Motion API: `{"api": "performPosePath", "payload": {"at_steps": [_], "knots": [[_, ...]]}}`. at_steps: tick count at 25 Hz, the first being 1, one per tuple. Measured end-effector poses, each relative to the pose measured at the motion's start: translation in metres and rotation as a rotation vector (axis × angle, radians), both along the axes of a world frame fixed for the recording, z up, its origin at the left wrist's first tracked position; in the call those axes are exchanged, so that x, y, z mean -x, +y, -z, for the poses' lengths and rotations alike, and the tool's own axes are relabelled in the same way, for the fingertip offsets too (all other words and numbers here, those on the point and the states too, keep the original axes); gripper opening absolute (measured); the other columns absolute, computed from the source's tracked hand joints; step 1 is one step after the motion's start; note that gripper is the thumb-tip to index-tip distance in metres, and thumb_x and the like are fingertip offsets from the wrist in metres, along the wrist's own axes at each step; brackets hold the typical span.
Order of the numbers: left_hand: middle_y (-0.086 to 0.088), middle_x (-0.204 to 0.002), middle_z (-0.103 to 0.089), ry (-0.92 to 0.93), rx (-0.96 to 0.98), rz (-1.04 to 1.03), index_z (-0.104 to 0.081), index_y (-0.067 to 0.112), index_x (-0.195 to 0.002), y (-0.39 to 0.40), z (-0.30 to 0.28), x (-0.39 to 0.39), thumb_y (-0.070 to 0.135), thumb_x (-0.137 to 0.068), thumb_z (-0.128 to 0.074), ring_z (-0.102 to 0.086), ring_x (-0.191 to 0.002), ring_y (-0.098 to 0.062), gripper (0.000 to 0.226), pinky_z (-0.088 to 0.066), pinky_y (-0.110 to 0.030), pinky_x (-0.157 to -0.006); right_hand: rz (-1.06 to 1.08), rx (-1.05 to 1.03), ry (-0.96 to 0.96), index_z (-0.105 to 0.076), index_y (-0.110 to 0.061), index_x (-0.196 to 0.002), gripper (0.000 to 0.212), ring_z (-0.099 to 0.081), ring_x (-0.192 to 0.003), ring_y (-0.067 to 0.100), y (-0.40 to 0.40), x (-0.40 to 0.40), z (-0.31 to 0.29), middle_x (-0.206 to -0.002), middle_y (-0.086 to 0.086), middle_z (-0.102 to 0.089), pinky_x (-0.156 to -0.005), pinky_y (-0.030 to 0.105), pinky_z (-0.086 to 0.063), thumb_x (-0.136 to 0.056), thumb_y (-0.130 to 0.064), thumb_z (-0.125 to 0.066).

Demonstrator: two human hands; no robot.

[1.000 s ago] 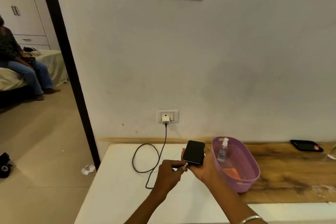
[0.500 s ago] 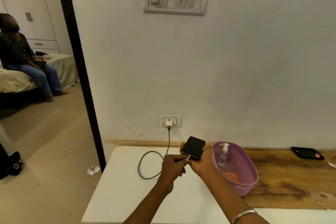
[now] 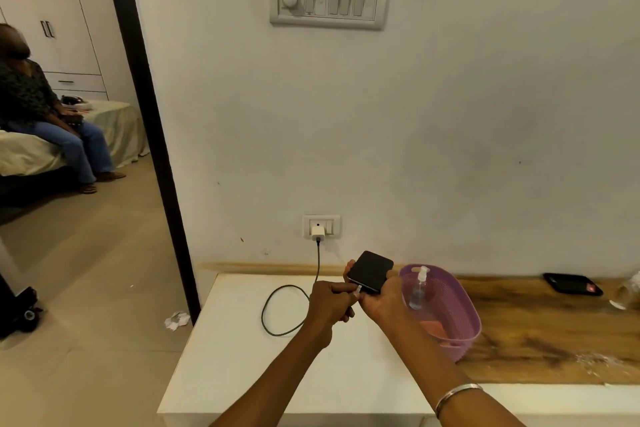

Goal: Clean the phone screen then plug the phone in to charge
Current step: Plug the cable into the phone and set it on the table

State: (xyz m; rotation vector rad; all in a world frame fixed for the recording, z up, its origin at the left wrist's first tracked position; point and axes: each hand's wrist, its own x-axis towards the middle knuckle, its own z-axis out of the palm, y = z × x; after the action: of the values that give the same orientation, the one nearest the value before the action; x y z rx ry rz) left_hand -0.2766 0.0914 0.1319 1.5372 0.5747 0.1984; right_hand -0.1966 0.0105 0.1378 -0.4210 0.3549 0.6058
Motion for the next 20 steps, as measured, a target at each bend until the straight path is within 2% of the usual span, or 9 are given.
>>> {"api": "performPosePath", "payload": {"at_steps": [3,6,10,13,16,20], "knots": [[-0.013,-0.076,-0.071,0.015,-0.012,0.007,-0.075,0.009,-0.108,0.001,-0.001,-0.002,0.011,-0.088,-0.075,-0.060,-0.054,-0.014,0.020,-0.053,-0.023,-0.058,0.016,-0.009,0.036,-0.048,-0.008,-0.117,0.043,-0.057,-0.097,0.031,0.001,0.000,0.001,-0.107,0.020,-0.056,-0.095,0.043,-0.048,-0.094,-0.044,-0.045],[-0.012,-0.074,-0.070,0.022,0.004,0.000,-0.076,0.007,-0.104,0.003,0.001,-0.002,0.009,-0.086,-0.075,-0.060,-0.052,-0.014,0.018,-0.052,-0.022,-0.055,0.002,0.004,0.012,-0.049,-0.008,-0.114,0.041,-0.059,-0.090,0.032,0.003,-0.004,0.006,-0.104,0.020,-0.057,-0.084,0.044,-0.052,-0.094,-0.044,-0.046],[-0.015,-0.077,-0.071,0.046,0.036,-0.045,-0.076,0.003,-0.099,0.004,0.006,-0.005,0.007,-0.083,-0.077,-0.060,-0.053,-0.016,0.016,-0.051,-0.025,-0.054,0.003,0.001,-0.007,-0.050,-0.008,-0.113,0.042,-0.062,-0.084,0.033,0.007,-0.008,0.017,-0.099,0.021,-0.060,-0.090,0.044,-0.051,-0.090,-0.043,-0.050],[-0.015,-0.081,-0.073,0.086,0.100,-0.099,-0.072,0.002,-0.099,0.006,0.004,-0.009,0.008,-0.081,-0.078,-0.067,-0.057,-0.020,0.020,-0.056,-0.026,-0.057,0.020,0.003,-0.017,-0.051,-0.007,-0.112,0.045,-0.067,-0.076,0.036,0.014,-0.012,0.024,-0.093,0.022,-0.066,-0.084,0.047,-0.054,-0.087,-0.045,-0.053],[-0.016,-0.084,-0.074,0.118,0.183,-0.133,-0.069,0.000,-0.100,0.011,-0.001,-0.015,0.000,-0.079,-0.078,-0.071,-0.056,-0.020,0.023,-0.059,-0.025,-0.055,0.010,0.033,-0.055,-0.052,-0.006,-0.113,0.051,-0.070,-0.072,0.035,0.018,-0.015,0.031,-0.082,0.022,-0.072,-0.077,0.047,-0.057,-0.088,-0.051,-0.051],[-0.016,-0.082,-0.075,0.139,0.253,-0.130,-0.063,-0.006,-0.113,0.013,-0.008,-0.020,-0.006,-0.083,-0.071,-0.072,-0.054,-0.018,0.032,-0.056,-0.025,-0.047,-0.070,0.061,-0.114,-0.049,-0.004,-0.126,0.063,-0.066,-0.084,0.035,0.023,-0.020,0.030,-0.100,0.022,-0.067,-0.080,0.045,-0.054,-0.089,-0.056,-0.046]]}}
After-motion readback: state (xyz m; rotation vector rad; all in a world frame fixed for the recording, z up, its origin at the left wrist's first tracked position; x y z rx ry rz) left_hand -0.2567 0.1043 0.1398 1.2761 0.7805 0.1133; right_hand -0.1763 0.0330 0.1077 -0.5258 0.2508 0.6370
